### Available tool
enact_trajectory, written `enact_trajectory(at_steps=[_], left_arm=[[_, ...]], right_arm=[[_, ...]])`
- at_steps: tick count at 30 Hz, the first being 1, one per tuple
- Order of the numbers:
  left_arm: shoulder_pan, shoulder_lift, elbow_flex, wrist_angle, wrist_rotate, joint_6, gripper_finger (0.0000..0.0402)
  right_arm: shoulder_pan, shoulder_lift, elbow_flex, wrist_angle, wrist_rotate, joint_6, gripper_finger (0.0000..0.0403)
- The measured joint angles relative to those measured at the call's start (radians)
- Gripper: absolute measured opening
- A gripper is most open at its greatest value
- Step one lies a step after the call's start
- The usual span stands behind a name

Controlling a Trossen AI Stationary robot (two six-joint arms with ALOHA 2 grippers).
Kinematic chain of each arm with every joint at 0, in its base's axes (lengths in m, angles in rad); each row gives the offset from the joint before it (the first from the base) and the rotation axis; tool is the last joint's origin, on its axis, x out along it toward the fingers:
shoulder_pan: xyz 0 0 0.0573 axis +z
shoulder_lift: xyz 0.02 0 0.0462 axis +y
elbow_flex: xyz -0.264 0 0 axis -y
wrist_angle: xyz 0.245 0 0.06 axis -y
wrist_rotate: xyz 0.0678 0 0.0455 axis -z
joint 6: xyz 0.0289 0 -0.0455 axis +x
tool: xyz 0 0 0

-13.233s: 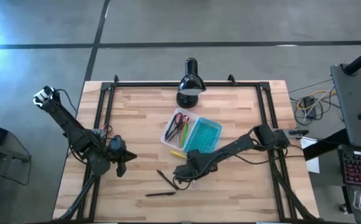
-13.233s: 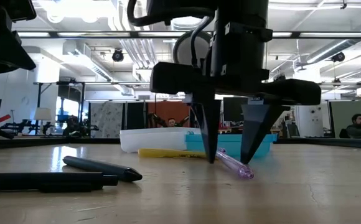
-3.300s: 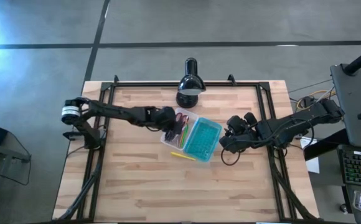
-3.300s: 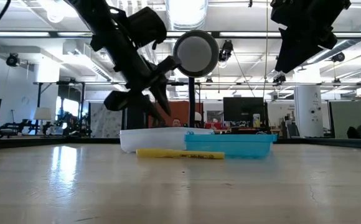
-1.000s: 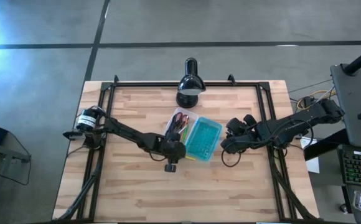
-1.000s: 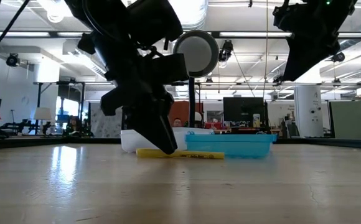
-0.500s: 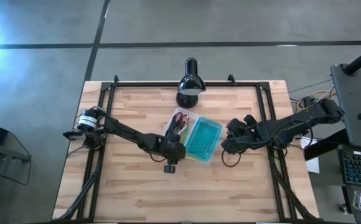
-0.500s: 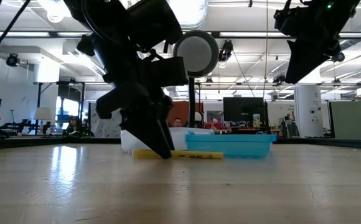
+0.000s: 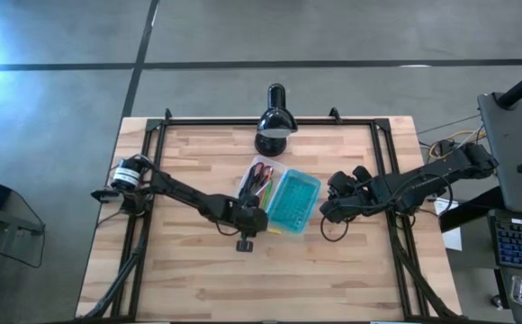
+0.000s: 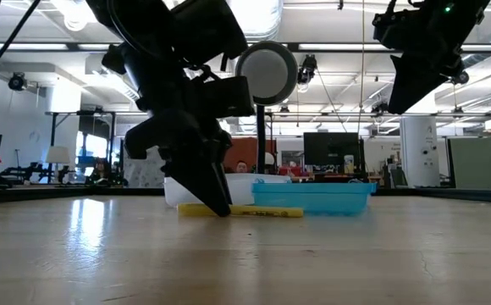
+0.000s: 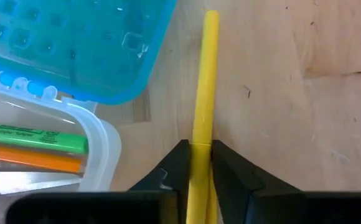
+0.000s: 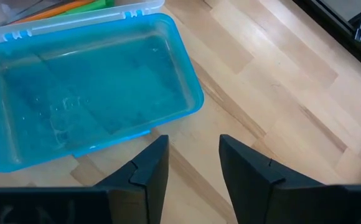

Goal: Pick & place school supplies into a supply box
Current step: Put the yellow pen into the supply box

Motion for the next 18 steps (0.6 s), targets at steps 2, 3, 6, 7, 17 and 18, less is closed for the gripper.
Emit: enact_trajectory(at_steps=[2,3,6,7,17,18], left_arm=[[-0.005,0.0,0.004,-0.007,-0.005,0.0,0.0029],[-0.008,0.0,0.012,-0.02,-0.007,-0.002,0.0024],[-0.018,0.003,0.051,-0.067,-0.001,-0.035,0.002],[-0.019,0.004,0.069,-0.091,0.005,-0.047,0.0019],[-0.016,-0.007,0.217,-0.275,0.029,-0.256,0.0019],[-0.016,-0.014,0.224,-0.311,0.028,-0.287,0.0019]], right_arm=[[0.0,0.0,0.0,0.0,0.0,0.0,0.0133],[0.0,0.0,0.0,0.0,0.0,0.0,0.0131],[0.0,0.0,0.0,0.0,0.0,0.0,0.0129],[0.0,0.0,0.0,0.0,0.0,0.0,0.0128],[0.0,0.0,0.0,-0.001,0.001,-0.001,0.0128],[0.0,0.0,0.0,-0.001,0.001,-0.001,0.0128]])
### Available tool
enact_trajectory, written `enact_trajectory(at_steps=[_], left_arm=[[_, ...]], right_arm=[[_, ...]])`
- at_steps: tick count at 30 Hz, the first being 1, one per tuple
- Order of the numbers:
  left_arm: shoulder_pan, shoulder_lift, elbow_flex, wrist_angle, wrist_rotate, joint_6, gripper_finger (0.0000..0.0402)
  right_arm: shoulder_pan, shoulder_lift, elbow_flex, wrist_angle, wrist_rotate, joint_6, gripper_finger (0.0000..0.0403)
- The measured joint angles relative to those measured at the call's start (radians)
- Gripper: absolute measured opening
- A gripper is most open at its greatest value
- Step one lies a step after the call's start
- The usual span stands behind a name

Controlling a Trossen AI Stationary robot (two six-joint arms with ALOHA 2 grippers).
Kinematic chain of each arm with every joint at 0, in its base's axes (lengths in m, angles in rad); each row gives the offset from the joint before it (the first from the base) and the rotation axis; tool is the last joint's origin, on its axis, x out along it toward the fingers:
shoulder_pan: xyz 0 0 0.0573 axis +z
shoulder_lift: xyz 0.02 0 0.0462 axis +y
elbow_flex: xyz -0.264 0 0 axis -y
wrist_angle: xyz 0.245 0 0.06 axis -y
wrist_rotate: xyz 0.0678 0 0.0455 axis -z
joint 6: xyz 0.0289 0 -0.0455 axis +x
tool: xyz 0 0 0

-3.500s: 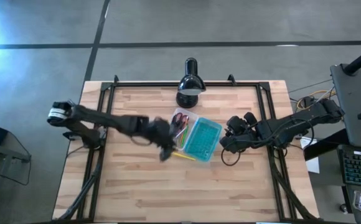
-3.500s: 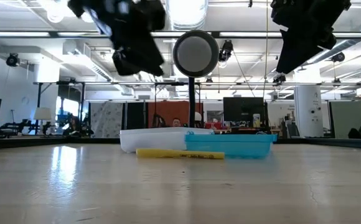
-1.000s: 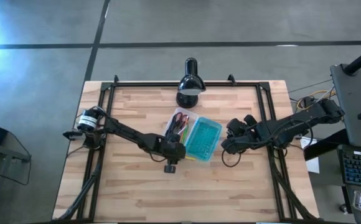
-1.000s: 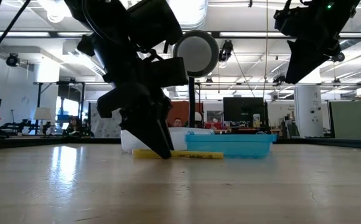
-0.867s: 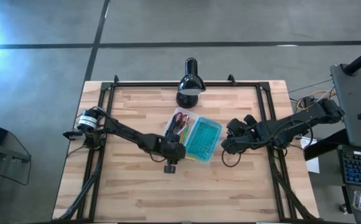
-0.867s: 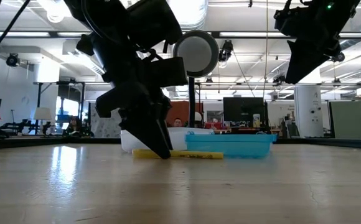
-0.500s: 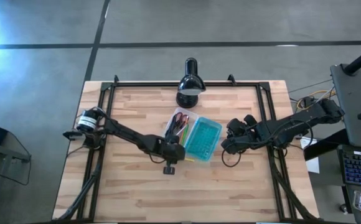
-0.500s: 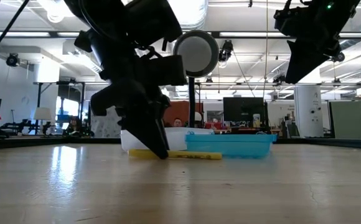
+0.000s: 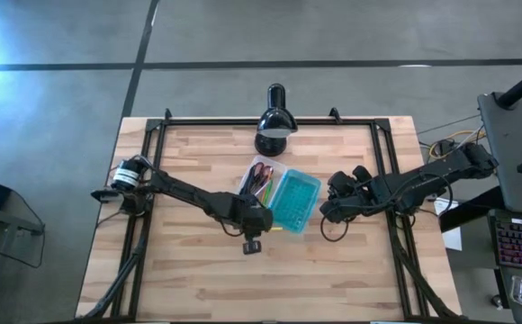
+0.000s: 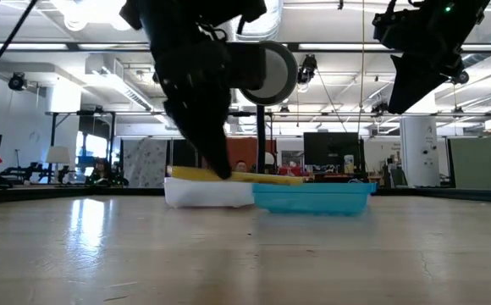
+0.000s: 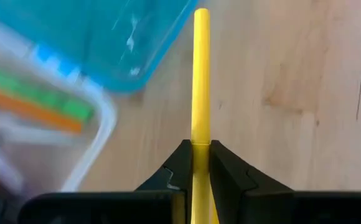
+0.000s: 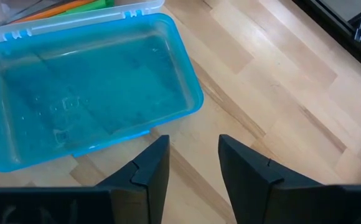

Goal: Pick & place school supplies into a supply box
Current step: Put the yellow pen into the supply box, then close the supply box

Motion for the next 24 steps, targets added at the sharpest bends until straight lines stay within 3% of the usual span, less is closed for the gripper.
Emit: enact_trajectory(at_steps=[8,12,16,20,24], left_arm=[[0.015,-0.129,-0.001,-0.143,-0.035,-0.351,0.0017],[0.075,-0.213,-0.002,-0.133,-0.129,-0.495,0.001],[0.198,-0.243,-0.002,-0.067,-0.157,-0.522,0.0002],[0.321,-0.2,-0.015,-0.002,-0.057,-0.488,0.0002],[0.378,-0.138,-0.03,-0.003,-0.001,-0.428,0.0001]], right_arm=[[0.0,0.0,0.0,-0.002,0.006,0.002,0.0129],[0.0,0.0,0.0,-0.001,0.036,0.02,0.0125],[0.0,0.0,0.0,0.0,0.058,0.039,0.0128],[0.0,0.0,0.0,0.001,0.057,0.039,0.013],[0.0,0.0,0.0,0.0,0.056,0.063,0.0125]])
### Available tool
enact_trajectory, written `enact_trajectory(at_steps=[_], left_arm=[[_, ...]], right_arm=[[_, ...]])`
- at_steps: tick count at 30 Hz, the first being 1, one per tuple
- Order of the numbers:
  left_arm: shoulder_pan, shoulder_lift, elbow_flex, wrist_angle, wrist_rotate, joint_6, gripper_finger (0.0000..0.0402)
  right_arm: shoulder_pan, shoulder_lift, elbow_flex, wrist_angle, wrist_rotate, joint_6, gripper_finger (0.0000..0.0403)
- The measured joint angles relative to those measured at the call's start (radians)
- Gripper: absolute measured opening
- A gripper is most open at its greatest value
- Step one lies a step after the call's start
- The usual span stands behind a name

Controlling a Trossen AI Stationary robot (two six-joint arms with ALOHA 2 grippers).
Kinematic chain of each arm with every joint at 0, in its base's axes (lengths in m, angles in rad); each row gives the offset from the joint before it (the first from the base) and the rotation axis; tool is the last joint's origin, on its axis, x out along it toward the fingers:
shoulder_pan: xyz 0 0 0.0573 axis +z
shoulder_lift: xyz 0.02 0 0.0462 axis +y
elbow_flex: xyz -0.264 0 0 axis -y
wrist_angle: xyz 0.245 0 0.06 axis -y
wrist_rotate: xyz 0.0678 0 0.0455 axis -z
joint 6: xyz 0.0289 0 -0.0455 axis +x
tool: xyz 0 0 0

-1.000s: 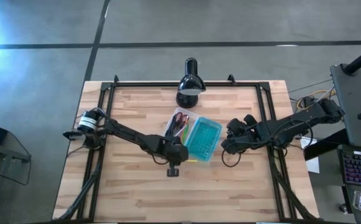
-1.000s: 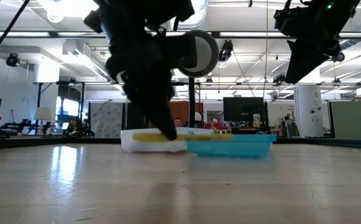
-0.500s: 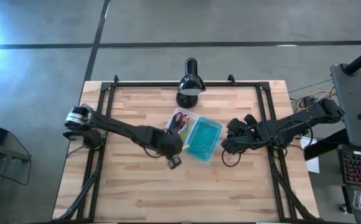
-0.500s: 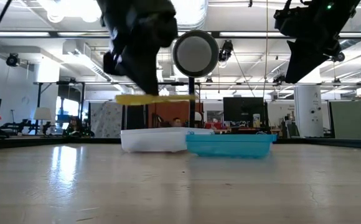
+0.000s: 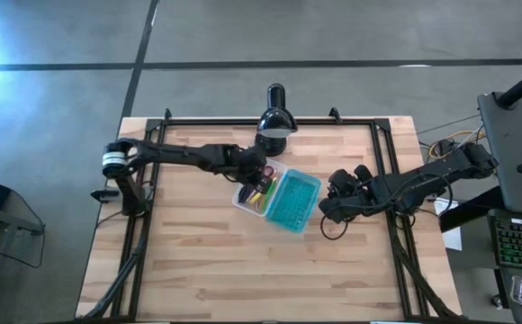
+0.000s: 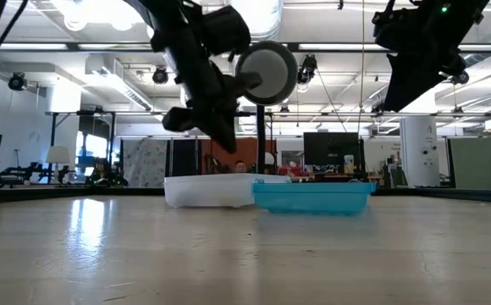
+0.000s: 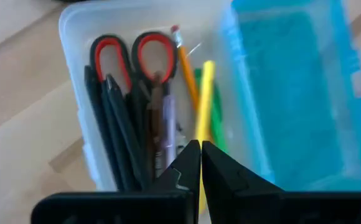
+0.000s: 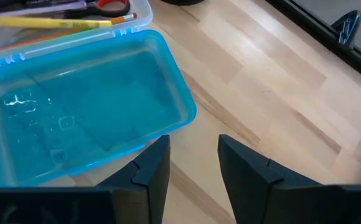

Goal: Pick & place school supplies into a supply box
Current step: Close the supply box

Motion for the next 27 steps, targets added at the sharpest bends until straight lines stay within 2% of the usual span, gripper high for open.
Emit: enact_trajectory(at_steps=[8,11,14,18,21,24,27], left_arm=[[-0.018,-0.021,-0.005,-0.039,0.003,0.121,0.0],[-0.02,-0.061,-0.012,-0.12,-0.029,0.147,0.0],[-0.014,-0.106,-0.056,-0.188,-0.098,0.123,0.0],[0.01,-0.176,-0.151,-0.165,-0.191,0.037,0.0],[0.047,-0.206,-0.24,-0.111,-0.201,-0.033,0.0],[0.093,-0.224,-0.336,-0.035,-0.17,-0.078,0.0],[0.133,-0.227,-0.415,0.071,-0.112,-0.123,0.0]], right_arm=[[0.003,0.0,-0.001,-0.007,-0.015,0.013,0.0127],[0.002,0.0,-0.001,-0.039,-0.09,0.036,0.013],[0.005,0.0,-0.002,-0.131,-0.148,0.195,0.0125],[0.013,-0.009,-0.019,-0.202,-0.222,0.449,0.0107],[0.013,-0.015,-0.074,-0.089,-0.311,0.516,0.0089],[0.013,-0.015,-0.178,0.174,-0.359,0.533,0.0073],[0.012,-0.011,-0.284,0.42,-0.364,0.583,0.0065]])
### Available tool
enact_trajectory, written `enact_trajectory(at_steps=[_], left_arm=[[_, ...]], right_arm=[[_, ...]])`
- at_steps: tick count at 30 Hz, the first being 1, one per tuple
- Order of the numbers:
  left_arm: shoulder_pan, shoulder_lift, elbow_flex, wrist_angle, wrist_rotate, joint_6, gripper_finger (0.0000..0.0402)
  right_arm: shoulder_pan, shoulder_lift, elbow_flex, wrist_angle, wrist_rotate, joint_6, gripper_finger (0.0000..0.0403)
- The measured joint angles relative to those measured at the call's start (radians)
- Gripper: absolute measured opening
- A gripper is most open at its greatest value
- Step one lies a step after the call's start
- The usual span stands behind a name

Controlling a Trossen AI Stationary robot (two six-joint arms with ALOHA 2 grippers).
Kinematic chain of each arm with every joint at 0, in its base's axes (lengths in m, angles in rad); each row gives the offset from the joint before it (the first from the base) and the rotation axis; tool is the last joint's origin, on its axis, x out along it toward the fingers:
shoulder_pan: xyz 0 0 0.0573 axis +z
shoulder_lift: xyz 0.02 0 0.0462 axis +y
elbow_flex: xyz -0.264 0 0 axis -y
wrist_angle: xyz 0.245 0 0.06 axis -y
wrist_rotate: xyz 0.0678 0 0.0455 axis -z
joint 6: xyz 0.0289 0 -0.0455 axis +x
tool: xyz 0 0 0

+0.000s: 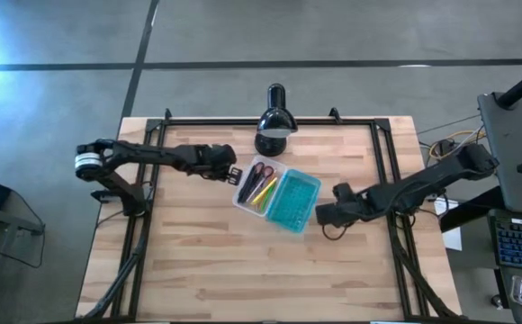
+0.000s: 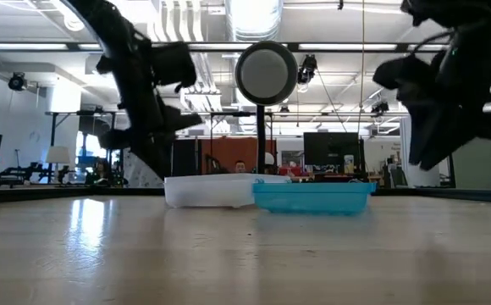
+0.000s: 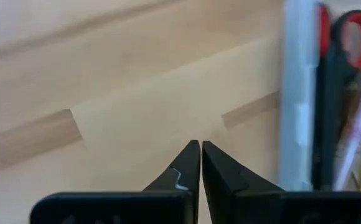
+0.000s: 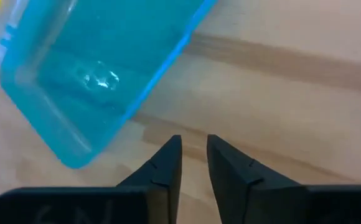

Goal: Pick & place school supplies into a supply box
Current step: Close the supply box

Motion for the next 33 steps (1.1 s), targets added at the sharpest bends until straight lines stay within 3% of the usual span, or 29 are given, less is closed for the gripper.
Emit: enact_trajectory(at_steps=[6,14,25,33], left_arm=[[0.051,0.003,-0.097,0.152,0.01,-0.088,0.0],[0.081,0.033,-0.13,0.244,0.041,-0.095,0.0],[0.081,0.146,-0.081,0.311,0.085,-0.048,0.0001],[0.081,0.166,-0.048,0.314,0.092,-0.011,0.0001]], right_arm=[[-0.002,0.007,-0.128,0.084,0.03,0.172,0.0063],[-0.051,0.008,-0.222,0.338,0.003,0.187,0.0063],[-0.232,0.048,-0.191,0.359,-0.032,-0.033,0.0063],[-0.256,0.159,-0.172,0.403,-0.086,-0.083,0.0063]])
